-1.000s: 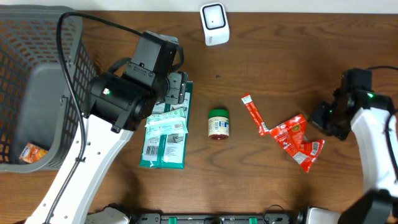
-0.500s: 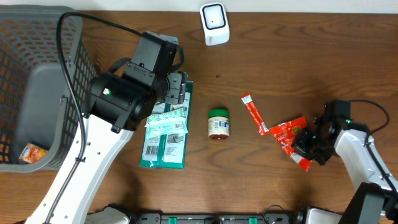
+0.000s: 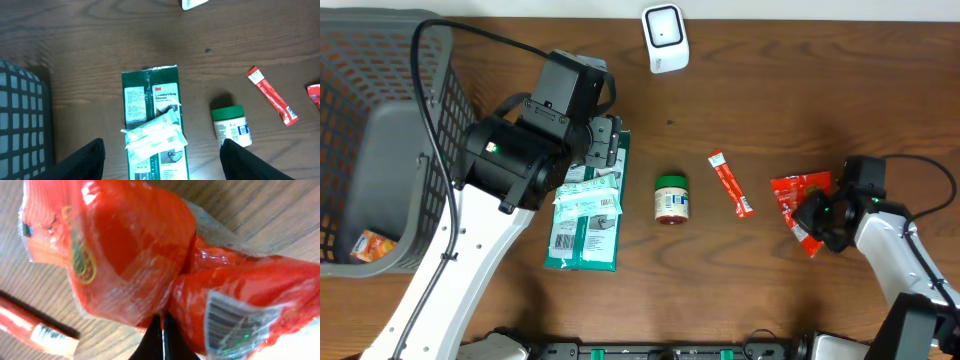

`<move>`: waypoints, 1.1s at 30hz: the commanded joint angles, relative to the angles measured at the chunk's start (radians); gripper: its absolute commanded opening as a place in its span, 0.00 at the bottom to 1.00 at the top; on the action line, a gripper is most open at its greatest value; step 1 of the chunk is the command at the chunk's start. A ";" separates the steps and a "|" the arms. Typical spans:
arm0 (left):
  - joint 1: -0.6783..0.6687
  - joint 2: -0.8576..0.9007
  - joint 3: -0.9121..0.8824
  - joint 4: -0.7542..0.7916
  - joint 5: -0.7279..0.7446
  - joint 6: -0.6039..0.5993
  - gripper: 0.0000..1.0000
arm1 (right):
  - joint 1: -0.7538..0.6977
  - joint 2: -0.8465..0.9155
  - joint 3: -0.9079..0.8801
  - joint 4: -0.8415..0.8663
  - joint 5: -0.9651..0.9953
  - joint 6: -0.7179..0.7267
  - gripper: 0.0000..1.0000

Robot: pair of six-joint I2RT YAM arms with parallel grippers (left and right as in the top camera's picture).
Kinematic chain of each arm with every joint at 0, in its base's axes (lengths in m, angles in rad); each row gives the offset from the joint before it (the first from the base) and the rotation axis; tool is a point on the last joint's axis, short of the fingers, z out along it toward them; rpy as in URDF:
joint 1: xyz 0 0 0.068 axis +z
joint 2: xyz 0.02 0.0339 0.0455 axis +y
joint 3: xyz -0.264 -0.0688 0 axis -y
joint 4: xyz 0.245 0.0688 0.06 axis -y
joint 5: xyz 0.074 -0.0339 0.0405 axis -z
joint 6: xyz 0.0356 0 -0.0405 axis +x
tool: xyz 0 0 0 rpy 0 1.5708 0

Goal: Scan the item barcode
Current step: 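Release the red bag on the table right side and adjust it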

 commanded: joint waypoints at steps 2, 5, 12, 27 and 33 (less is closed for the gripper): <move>0.000 -0.006 0.006 -0.003 -0.005 -0.013 0.73 | 0.003 -0.007 0.127 -0.103 -0.101 -0.116 0.01; 0.000 0.001 0.005 -0.003 -0.005 -0.013 0.74 | 0.001 -0.013 0.212 -0.193 -0.079 -0.185 0.01; 0.000 0.021 0.005 -0.011 -0.005 -0.013 0.74 | -0.023 -0.002 0.211 -0.230 0.091 -0.177 0.01; 0.000 0.028 0.005 -0.009 -0.005 -0.013 0.74 | -0.029 0.042 -0.073 0.024 0.450 0.033 0.01; 0.000 0.028 0.005 -0.010 -0.005 -0.013 0.73 | -0.029 0.042 -0.126 0.082 0.449 0.072 0.01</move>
